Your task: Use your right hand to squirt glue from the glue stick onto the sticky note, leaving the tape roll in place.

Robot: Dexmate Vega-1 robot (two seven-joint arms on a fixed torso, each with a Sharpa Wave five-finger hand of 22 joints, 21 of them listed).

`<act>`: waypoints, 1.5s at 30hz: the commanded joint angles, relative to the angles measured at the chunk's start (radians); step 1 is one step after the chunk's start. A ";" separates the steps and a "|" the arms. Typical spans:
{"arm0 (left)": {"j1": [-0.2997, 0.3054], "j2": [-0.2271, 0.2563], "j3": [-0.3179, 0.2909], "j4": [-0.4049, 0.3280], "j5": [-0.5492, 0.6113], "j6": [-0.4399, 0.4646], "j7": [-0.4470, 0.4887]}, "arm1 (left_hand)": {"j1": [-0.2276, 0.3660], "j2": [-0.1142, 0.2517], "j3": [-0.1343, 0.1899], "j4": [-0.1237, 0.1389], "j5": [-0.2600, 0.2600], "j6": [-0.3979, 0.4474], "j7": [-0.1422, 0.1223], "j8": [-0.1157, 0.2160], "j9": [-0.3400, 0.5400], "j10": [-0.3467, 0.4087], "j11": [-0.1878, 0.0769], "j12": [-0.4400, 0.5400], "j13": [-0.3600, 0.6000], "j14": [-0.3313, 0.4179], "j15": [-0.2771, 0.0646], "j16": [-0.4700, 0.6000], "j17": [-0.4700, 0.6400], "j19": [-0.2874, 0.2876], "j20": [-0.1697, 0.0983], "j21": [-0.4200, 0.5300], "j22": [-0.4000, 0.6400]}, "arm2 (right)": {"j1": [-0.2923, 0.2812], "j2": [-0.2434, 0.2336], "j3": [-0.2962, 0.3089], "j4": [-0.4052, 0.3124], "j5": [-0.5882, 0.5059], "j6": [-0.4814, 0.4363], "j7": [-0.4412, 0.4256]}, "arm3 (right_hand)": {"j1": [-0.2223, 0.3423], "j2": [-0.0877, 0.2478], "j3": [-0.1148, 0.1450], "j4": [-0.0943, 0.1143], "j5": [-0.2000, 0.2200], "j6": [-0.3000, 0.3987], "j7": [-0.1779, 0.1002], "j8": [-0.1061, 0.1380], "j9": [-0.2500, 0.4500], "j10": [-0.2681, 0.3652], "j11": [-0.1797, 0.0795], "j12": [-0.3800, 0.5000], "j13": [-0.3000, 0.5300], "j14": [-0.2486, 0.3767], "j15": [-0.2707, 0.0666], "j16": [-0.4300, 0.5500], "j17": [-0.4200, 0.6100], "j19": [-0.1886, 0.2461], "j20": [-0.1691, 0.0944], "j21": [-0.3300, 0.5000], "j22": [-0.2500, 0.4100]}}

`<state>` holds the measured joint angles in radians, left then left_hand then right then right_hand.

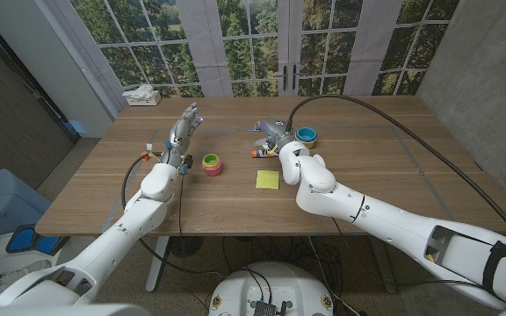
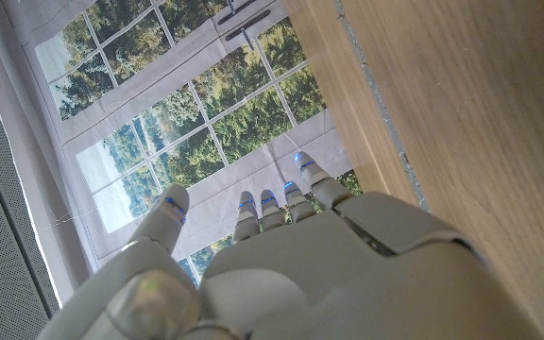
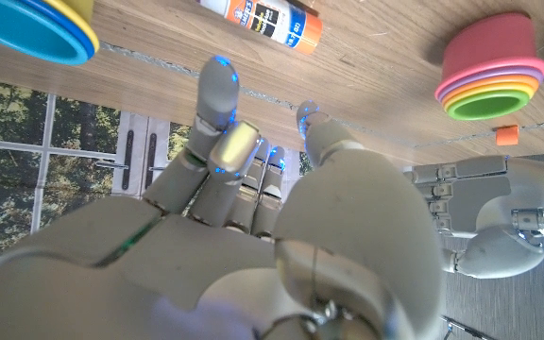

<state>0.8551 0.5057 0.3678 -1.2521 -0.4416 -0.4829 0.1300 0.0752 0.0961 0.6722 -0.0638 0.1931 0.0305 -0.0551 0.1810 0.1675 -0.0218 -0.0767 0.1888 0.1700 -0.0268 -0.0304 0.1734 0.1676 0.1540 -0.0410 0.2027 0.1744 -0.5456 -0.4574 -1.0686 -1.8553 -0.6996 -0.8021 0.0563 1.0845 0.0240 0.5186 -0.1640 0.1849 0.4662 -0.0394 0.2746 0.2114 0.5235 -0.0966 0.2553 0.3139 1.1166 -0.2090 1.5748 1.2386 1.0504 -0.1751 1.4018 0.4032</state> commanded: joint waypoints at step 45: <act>-0.033 -0.001 0.000 0.061 -0.021 -0.016 -0.039 | -0.015 0.032 -0.004 -0.009 -0.001 0.010 0.003 0.001 0.003 -0.004 -0.004 0.000 0.005 -0.010 -0.052 0.001 0.002 0.003 -0.025 -0.005 0.002 | 0.083 0.144 -0.145 0.257 -0.090 -0.082 0.018 | 0.017 0.015 -0.012 0.004 0.002 0.034 0.013 0.002 0.005 0.051 0.008 -0.002 0.020 0.011 -0.003 -0.012 0.000 0.012 -0.040 0.018 -0.049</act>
<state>0.8317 0.5044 0.3681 -1.2070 -0.4572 -0.4923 0.1054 0.0661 0.0948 0.6678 -0.0681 0.1931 0.0358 -0.0498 0.1810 0.1677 -0.0218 -0.0767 0.1888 0.1700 -0.0268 -0.0304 0.1734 0.1678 0.1540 -0.0410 0.2027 0.1744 -0.4744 -0.3522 -1.1995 -1.6572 -0.8023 -0.8614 0.0869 1.0990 0.0385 0.5075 -0.1611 0.1855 0.4932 -0.0307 0.2746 0.2113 0.5665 -0.0893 0.2553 0.3320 1.1166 -0.2089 1.5676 1.2358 1.0501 -0.1750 1.4095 0.3547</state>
